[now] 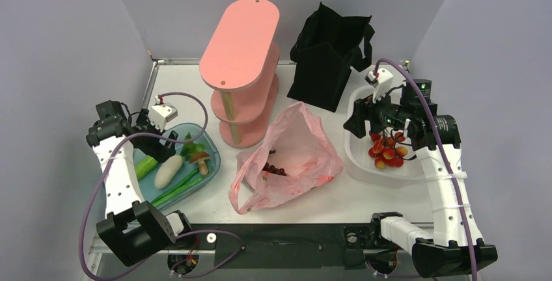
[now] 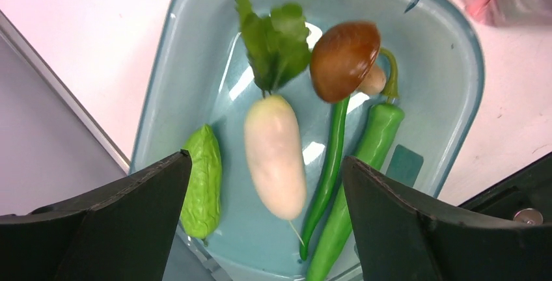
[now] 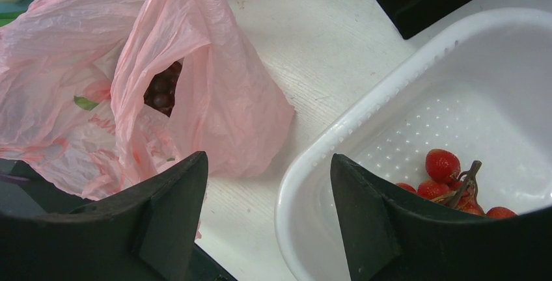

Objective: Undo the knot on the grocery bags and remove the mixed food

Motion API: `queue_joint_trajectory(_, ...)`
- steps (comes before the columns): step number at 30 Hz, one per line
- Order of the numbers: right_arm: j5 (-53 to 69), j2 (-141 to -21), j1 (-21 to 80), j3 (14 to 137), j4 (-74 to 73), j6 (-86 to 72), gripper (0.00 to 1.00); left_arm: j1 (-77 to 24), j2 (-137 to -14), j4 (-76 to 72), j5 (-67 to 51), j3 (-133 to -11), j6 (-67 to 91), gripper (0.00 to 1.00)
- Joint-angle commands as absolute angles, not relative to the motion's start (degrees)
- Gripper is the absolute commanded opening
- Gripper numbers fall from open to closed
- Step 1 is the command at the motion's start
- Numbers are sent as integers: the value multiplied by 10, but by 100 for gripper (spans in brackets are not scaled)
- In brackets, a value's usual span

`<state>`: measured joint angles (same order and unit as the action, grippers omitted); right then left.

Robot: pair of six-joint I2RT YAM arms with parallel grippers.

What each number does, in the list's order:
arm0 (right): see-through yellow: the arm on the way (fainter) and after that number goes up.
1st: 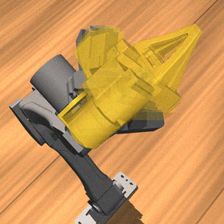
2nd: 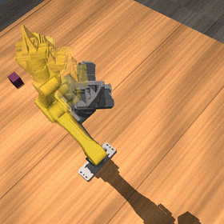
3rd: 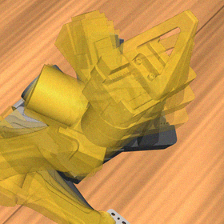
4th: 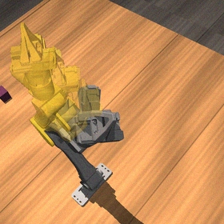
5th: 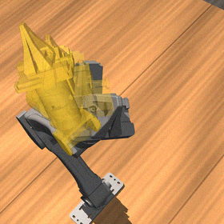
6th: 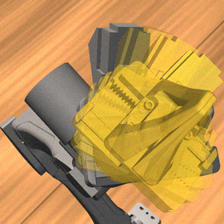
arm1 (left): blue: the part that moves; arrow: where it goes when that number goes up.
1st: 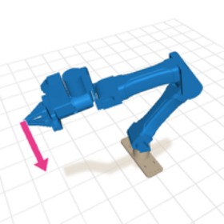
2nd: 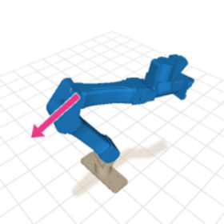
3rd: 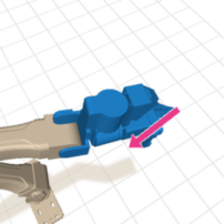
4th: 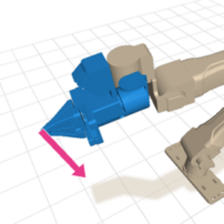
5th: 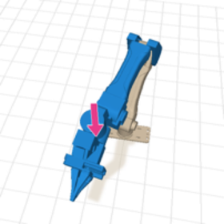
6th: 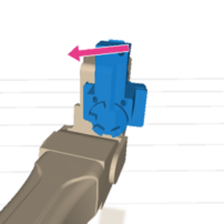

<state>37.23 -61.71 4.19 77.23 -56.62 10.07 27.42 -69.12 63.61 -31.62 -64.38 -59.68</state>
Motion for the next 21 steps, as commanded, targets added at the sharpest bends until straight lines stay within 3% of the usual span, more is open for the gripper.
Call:
queue_joint_trajectory(1,370,-613,45,780,-554,107,65,224,-637,639,-369,-719,-546,87)
queue_joint_trajectory(6,367,-615,44,774,-554,109,65,43,-568,587,-353,-785,-420,93)
queue_joint_trajectory(8,365,-615,45,772,-554,110,65,-99,-558,561,-325,-818,-366,94)
queue_joint_trajectory(14,370,-622,45,769,-553,112,65,-371,-670,564,-243,-945,-243,89)
queue_joint_trajectory(21,357,-623,45,776,-553,116,65,-537,-751,483,-189,-862,-255,85)
